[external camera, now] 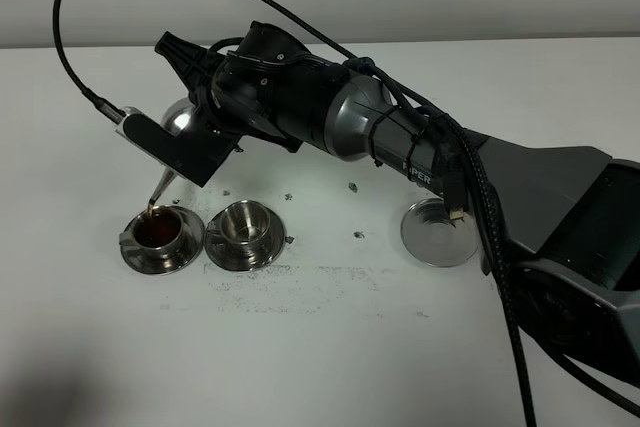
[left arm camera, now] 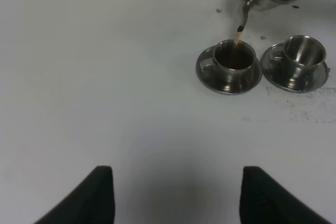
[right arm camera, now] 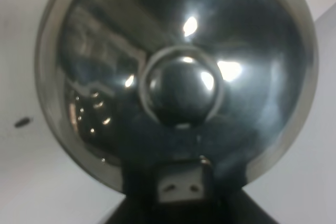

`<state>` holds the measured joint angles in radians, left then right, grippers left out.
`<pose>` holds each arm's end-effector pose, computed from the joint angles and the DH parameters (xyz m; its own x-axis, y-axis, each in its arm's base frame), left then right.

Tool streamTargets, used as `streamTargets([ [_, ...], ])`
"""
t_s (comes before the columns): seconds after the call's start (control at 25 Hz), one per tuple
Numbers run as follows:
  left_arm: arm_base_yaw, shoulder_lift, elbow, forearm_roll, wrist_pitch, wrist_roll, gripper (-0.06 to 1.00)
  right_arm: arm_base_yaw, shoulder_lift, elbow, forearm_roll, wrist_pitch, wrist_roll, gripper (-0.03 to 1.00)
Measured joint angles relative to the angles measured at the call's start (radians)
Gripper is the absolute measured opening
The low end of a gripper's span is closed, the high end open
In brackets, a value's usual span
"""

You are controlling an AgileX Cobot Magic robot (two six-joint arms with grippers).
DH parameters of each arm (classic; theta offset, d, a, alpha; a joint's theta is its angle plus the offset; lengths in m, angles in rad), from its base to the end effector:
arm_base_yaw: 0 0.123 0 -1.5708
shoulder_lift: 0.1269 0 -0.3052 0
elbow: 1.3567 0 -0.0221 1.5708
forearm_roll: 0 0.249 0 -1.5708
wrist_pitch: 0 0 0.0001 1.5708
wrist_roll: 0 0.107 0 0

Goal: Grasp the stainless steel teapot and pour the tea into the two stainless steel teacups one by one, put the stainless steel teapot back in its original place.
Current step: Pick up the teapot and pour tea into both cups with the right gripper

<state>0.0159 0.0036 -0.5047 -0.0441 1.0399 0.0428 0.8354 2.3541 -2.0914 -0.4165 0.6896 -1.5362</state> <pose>-0.0115 -0.0043 0.2726 -0.4355 0.0135 -0.9001 0.0272 0.9996 0.0018 0.3964 0.3970 0.2128 0.7157 -0.5873 0.3779 -0.2964 -0.7454 -0.5970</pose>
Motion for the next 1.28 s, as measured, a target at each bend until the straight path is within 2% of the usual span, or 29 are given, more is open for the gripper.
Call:
streamTargets([
  [0.72,0.000,0.000,0.000,0.000,0.000,0.000,0.51,-0.052,0.000,0.000,0.179,0.048,0.083,0.21],
  [0.88,0.000,0.000,0.000,0.000,0.000,0.000,0.51,-0.053,-0.019,0.000,0.226,0.087,0.153,0.21],
  [1.12,0.000,0.000,0.000,0.000,0.000,0.000,0.51,-0.051,-0.078,0.000,0.351,0.135,0.328,0.21],
  [1.28,0.000,0.000,0.000,0.000,0.000,0.000,0.51,-0.040,-0.131,0.083,0.408,0.113,0.417,0.21],
])
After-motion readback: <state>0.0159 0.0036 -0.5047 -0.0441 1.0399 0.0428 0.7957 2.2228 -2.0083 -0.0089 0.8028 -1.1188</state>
